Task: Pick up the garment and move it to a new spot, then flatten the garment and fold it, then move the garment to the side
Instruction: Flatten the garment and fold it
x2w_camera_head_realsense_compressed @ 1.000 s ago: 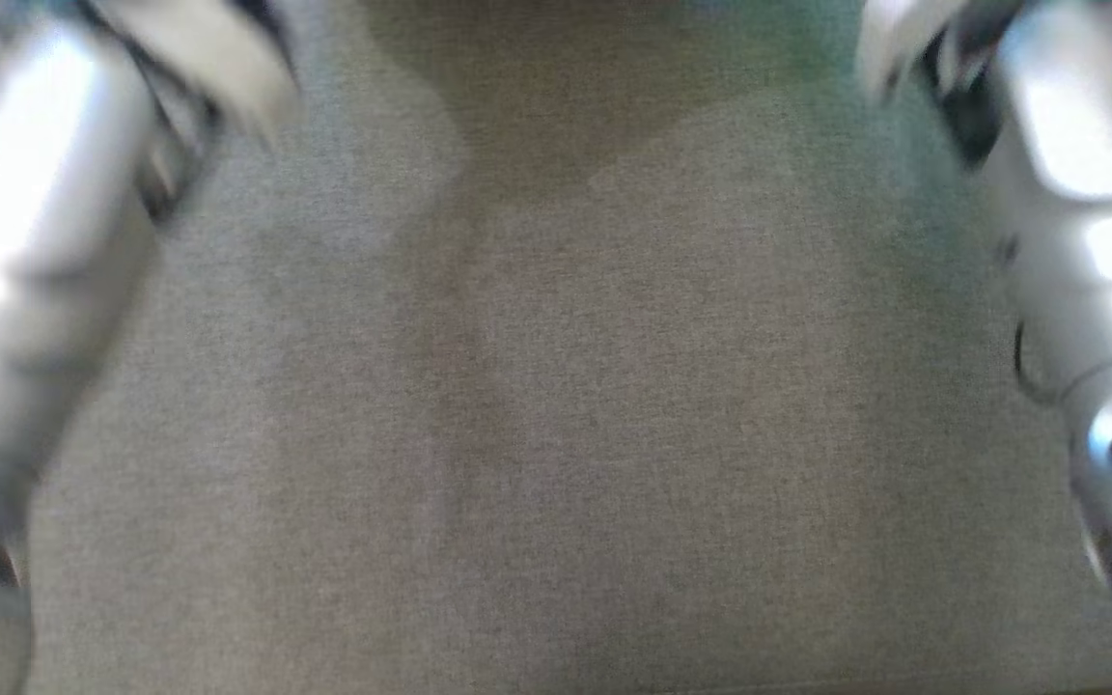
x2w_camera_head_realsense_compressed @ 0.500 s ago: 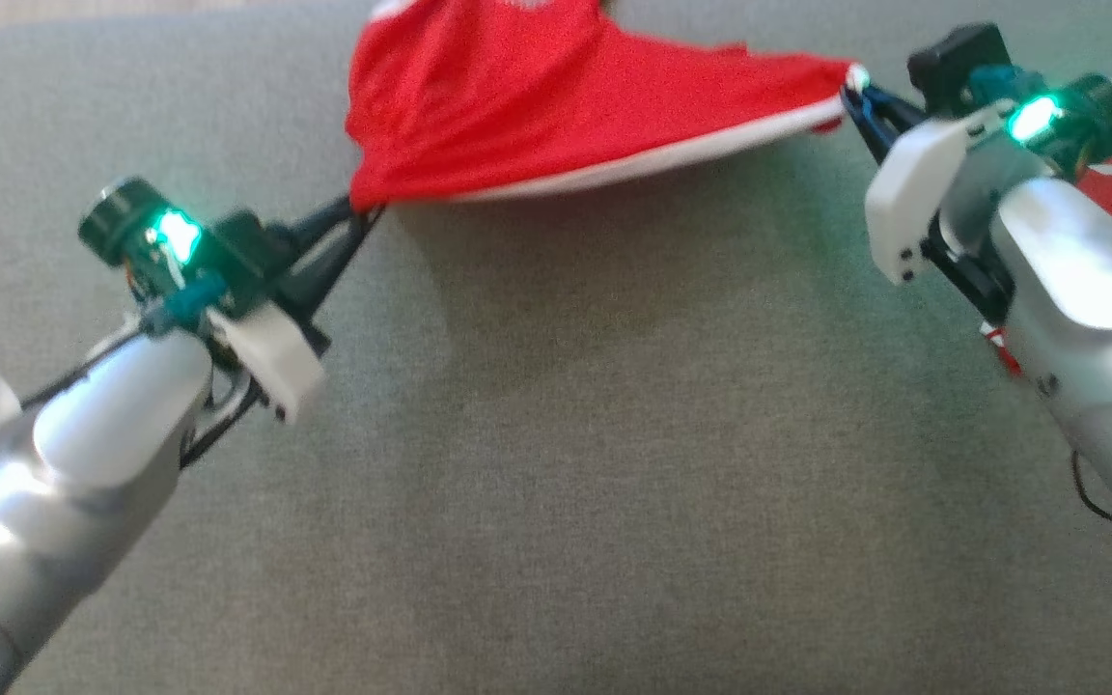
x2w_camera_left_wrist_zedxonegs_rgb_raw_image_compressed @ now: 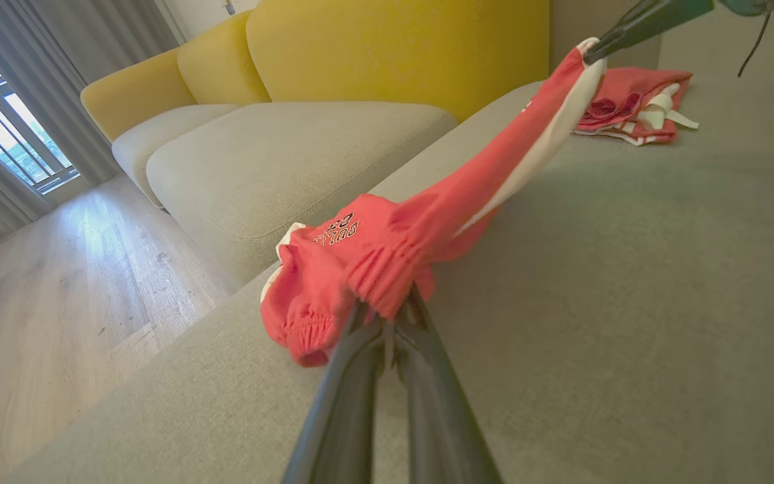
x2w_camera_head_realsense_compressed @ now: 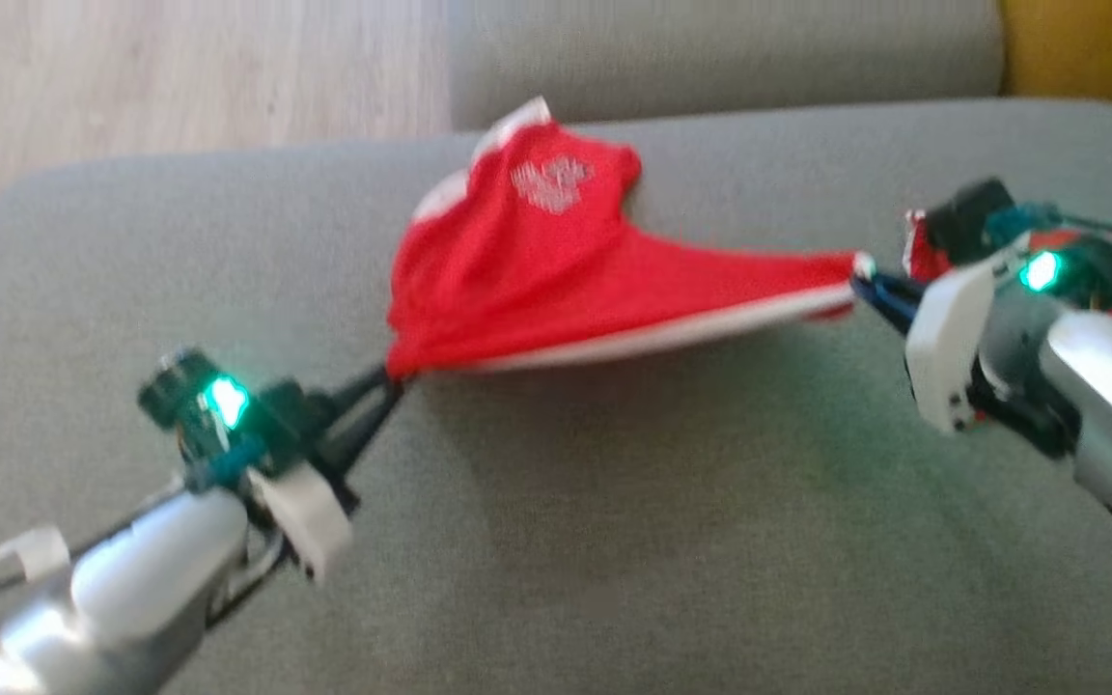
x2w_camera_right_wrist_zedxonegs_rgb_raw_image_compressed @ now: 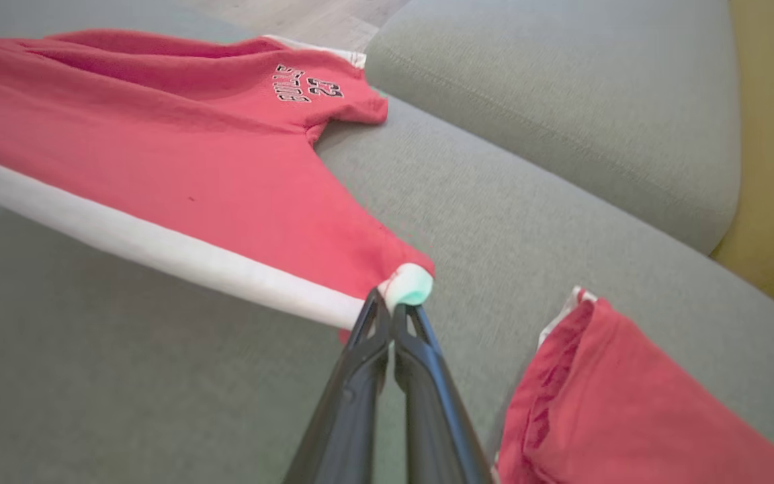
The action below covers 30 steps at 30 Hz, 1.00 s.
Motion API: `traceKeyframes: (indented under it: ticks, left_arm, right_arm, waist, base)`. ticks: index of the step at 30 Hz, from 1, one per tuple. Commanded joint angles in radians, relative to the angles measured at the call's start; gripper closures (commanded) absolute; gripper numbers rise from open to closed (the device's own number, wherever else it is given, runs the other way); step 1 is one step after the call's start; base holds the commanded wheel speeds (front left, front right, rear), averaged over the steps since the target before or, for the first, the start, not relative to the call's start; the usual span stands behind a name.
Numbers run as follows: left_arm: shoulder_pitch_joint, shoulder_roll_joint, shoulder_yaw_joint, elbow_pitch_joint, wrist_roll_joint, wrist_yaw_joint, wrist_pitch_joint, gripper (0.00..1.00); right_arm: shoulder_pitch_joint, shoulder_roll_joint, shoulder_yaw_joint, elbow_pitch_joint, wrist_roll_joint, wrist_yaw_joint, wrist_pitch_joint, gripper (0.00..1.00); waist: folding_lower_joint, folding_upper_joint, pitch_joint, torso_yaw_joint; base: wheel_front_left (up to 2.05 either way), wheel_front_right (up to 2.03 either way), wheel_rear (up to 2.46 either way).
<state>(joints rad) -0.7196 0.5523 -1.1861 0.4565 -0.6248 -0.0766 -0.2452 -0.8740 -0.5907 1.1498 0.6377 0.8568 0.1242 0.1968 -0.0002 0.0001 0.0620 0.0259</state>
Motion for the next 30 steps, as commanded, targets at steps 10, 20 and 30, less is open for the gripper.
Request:
traceKeyframes:
  ticks: [10,20,30]
  left_arm:
    - [0.122,0.128,-0.003,-0.302,-0.073,0.075,0.122,1.00]
    - [0.171,0.196,-0.028,-0.569,-0.094,0.121,0.236,1.00]
    - [0.139,0.145,0.037,-0.523,-0.161,0.159,0.229,1.00]
  right_arm:
    - [0.106,-0.214,0.062,-0.232,0.195,0.007,0.160,1.00]
    - [0.183,-0.358,0.033,-0.403,0.283,0.007,0.268,1.00]
    - [0.054,-0.273,-0.075,-0.322,0.118,0.007,0.216,1.00]
  waist:
    - [0.0002,-0.0001,-0.114,-0.011]
    - [0.0002,-0.0001,-0.113,0.000]
    - [0.0002,-0.0001,0.000,0.071]
  base:
    - [0.00,0.00,0.00]
    - [0.00,0.00,0.00]
    - [0.00,0.00,0.00]
